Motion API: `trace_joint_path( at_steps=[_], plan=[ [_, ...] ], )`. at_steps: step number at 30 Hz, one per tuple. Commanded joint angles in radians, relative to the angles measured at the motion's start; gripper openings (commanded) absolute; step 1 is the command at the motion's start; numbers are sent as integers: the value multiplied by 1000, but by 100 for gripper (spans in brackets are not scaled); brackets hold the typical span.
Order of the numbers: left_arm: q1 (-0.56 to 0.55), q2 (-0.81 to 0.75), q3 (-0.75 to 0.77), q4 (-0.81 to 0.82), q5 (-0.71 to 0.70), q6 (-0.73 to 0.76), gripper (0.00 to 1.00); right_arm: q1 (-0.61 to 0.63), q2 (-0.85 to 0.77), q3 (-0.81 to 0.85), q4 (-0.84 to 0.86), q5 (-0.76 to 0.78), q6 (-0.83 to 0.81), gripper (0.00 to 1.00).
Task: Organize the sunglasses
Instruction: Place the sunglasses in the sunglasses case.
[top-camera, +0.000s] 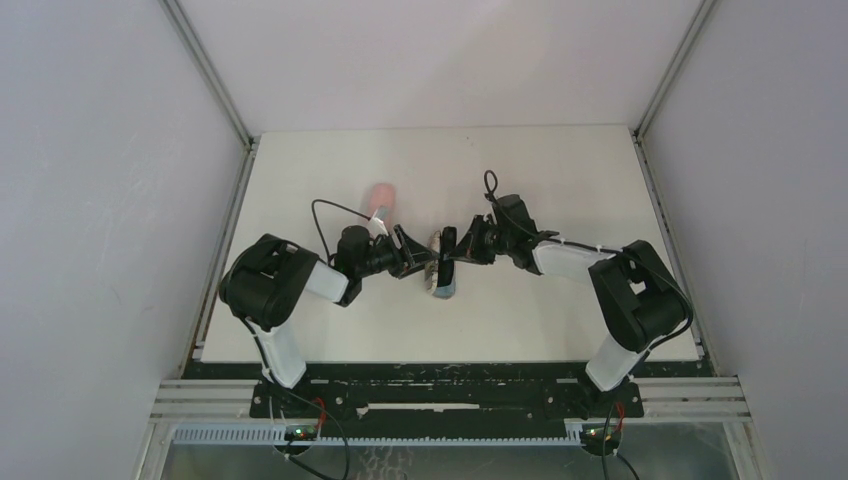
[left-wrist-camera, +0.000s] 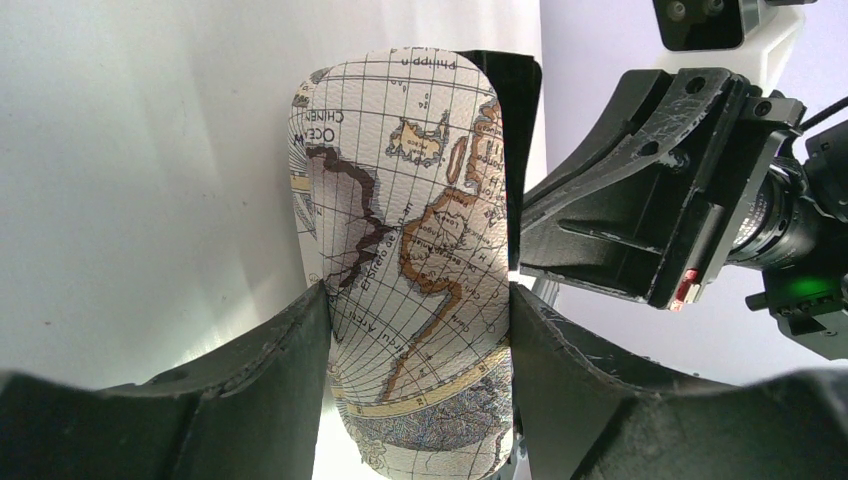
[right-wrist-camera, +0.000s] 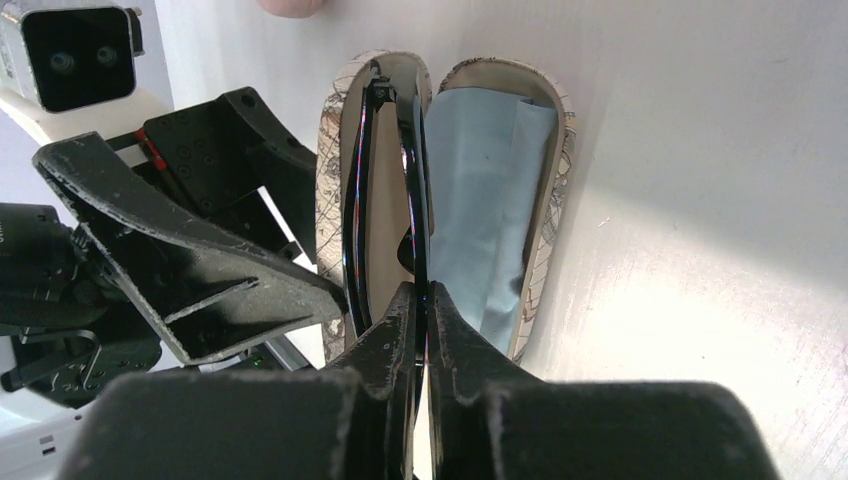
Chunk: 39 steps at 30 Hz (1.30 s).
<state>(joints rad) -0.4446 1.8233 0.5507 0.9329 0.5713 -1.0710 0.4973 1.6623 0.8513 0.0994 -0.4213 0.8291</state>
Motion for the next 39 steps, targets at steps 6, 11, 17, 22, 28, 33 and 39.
trace_joint_path(
  at_steps=[6,11,17,22,28,33,39],
  plan=[
    [4,-36,1,64,11,-1,0,10,33,49,7,13,-20,0],
    [3,-32,2,70,13,-4,0,14,30,49,13,3,-24,0],
    [3,-32,1,74,14,-7,0,14,26,45,17,17,-16,0],
    [4,-29,1,78,16,-9,0,17,50,52,12,11,-19,0],
    [4,-28,3,78,19,-9,0,20,82,66,9,-6,-23,0],
    [4,-27,3,78,20,-9,0,29,114,91,14,-34,-24,0],
    [3,-25,8,78,23,-10,0,35,152,115,7,-58,-21,0]
  ],
)
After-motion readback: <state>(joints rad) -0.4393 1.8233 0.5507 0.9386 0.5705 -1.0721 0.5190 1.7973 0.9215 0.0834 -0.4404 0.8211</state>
